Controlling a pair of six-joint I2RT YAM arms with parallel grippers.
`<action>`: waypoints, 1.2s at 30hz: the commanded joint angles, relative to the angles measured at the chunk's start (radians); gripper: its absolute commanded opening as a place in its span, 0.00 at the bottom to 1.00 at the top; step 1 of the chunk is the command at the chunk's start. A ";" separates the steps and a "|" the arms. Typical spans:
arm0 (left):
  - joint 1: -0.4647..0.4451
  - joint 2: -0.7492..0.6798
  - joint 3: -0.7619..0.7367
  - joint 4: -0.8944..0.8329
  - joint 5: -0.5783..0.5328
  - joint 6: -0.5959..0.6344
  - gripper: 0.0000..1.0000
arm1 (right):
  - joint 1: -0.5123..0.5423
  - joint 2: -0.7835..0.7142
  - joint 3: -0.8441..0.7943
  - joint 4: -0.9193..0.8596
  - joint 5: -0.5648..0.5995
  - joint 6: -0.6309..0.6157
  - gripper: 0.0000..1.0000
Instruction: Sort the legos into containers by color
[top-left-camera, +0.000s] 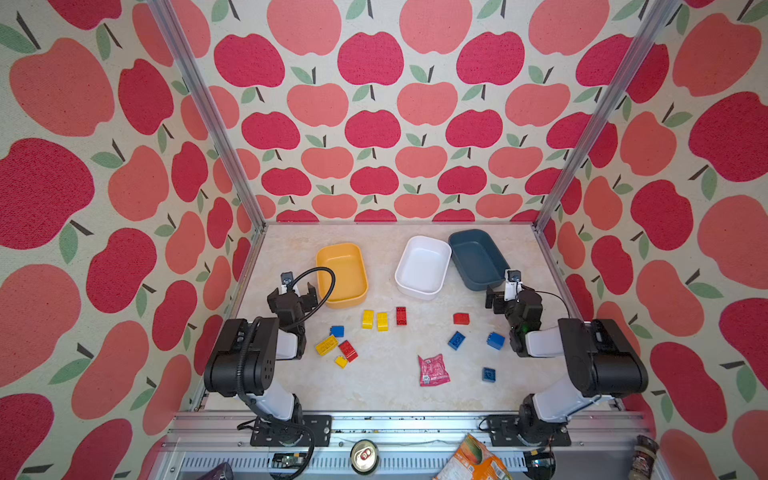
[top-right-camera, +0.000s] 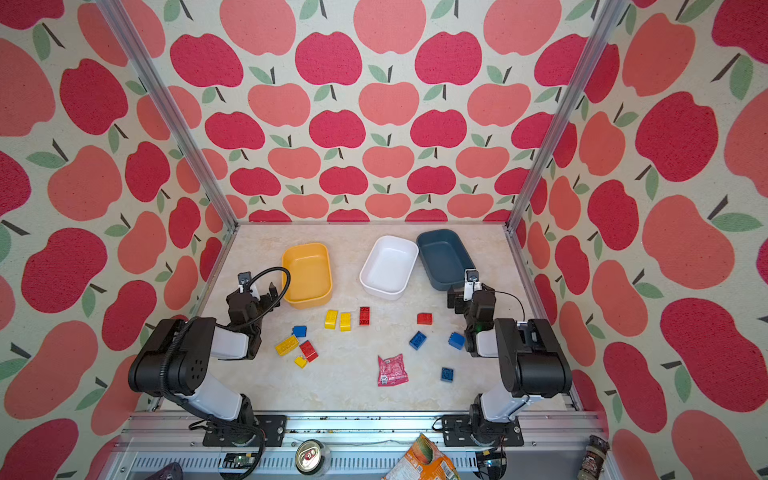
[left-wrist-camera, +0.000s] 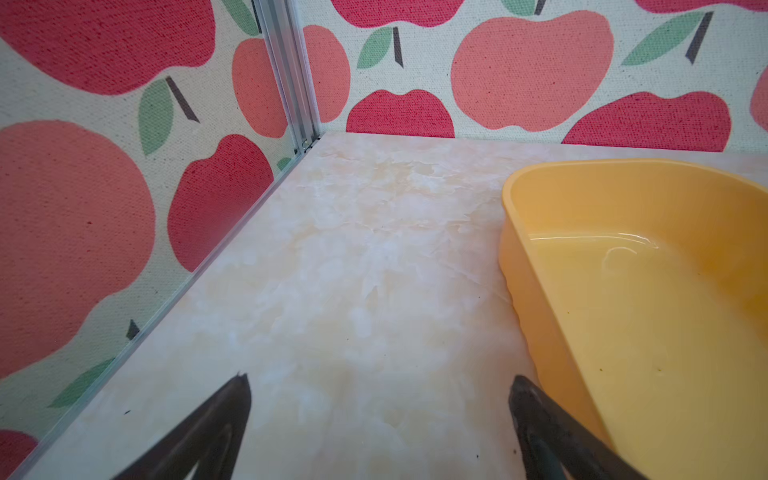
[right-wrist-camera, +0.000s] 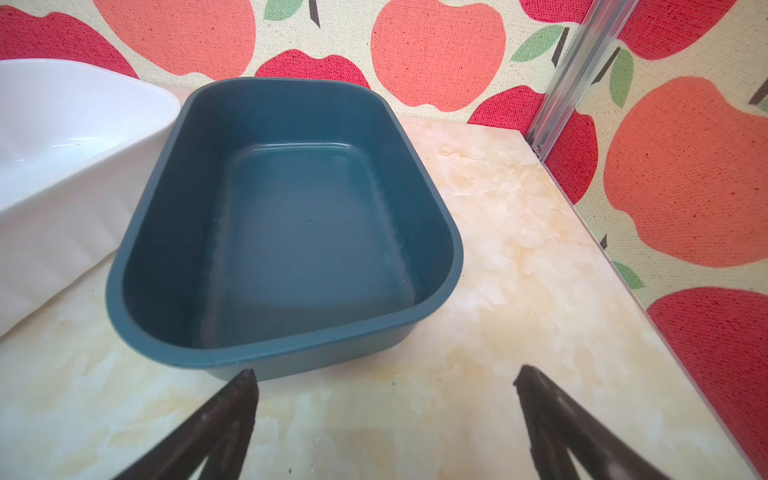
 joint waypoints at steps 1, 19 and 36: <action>-0.004 0.013 0.011 -0.009 -0.009 0.008 0.99 | -0.002 -0.007 0.018 -0.011 -0.016 0.003 0.99; 0.004 0.009 0.019 -0.030 0.005 0.000 0.99 | -0.003 -0.007 0.019 -0.013 -0.017 0.002 0.99; 0.022 0.006 0.030 -0.062 0.034 -0.011 0.99 | -0.016 -0.007 0.026 -0.026 -0.037 0.015 0.99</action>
